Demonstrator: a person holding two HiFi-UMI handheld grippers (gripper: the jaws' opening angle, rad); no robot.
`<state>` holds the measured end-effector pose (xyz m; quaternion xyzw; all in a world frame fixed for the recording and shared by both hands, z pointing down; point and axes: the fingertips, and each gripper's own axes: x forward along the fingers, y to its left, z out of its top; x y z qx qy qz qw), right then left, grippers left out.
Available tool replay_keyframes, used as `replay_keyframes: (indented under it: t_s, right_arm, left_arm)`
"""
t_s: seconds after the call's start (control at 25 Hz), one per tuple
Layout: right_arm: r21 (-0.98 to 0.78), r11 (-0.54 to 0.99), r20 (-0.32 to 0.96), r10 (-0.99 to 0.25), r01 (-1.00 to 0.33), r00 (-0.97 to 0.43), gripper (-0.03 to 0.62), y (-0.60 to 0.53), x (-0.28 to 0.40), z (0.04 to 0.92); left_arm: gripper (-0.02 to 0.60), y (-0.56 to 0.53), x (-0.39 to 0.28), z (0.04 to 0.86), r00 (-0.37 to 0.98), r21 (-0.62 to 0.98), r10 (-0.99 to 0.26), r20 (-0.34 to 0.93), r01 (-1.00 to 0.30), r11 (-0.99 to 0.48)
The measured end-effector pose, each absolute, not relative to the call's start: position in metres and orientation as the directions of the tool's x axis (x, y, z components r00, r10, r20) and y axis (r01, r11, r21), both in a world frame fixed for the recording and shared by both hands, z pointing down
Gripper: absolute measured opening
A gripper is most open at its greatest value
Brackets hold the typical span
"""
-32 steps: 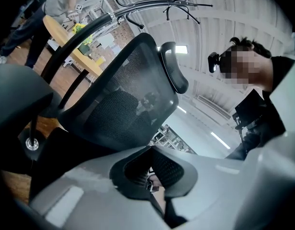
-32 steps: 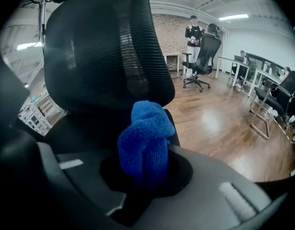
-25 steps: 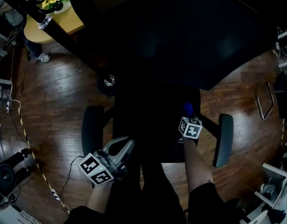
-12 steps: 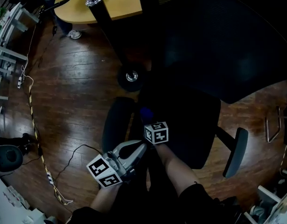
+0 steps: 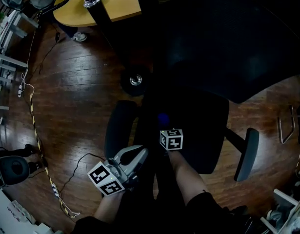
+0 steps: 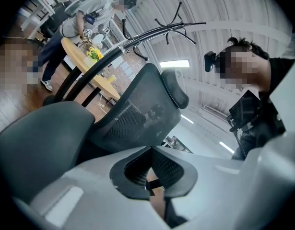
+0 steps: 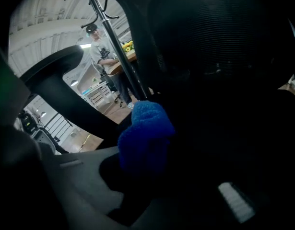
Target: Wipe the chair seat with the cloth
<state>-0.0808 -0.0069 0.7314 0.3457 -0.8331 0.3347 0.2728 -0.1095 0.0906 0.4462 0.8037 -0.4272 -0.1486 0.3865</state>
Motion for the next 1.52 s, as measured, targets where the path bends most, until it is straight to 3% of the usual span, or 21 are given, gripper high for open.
replay_keyframes:
  t_s: [0.64, 0.8, 1.04, 1.2, 1.52]
  right_arm:
    - [-0.123, 0.088, 0.788, -0.597, -0.988, -0.152, 0.035, -0.018, 0.234, 0.725]
    - [-0.104, 0.043, 0.770, -0.628, -0.994, -0.108, 0.035, -0.013, 0.276, 0.715]
    - [-0.143, 0.038, 0.770, -0.624, -0.989, -0.135, 0.035, -0.016, 0.279, 0.715]
    - [-0.279, -0.043, 0.752, -0.631, -0.959, -0.190, 0.035, -0.018, 0.264, 0.712]
    - [-0.396, 0.322, 0.688, -0.517, -0.860, -0.510, 0.035, -0.015, 0.053, 0.696]
  left_arm:
    - [-0.009, 0.075, -0.064, 0.455, 0.700, 0.750, -0.704, 0.118, -0.527, -0.399]
    - [-0.009, 0.070, -0.059, 0.450, 0.701, 0.740, -0.702, 0.123, -0.537, -0.406]
    - [-0.009, 0.073, -0.055, 0.446, 0.702, 0.739, -0.703, 0.118, -0.535, -0.410]
    - [-0.009, 0.078, -0.058, 0.445, 0.702, 0.741, -0.705, 0.101, -0.526, -0.417]
    - [-0.009, 0.093, -0.088, 0.431, 0.631, 0.751, -0.772, 0.070, -0.543, -0.376]
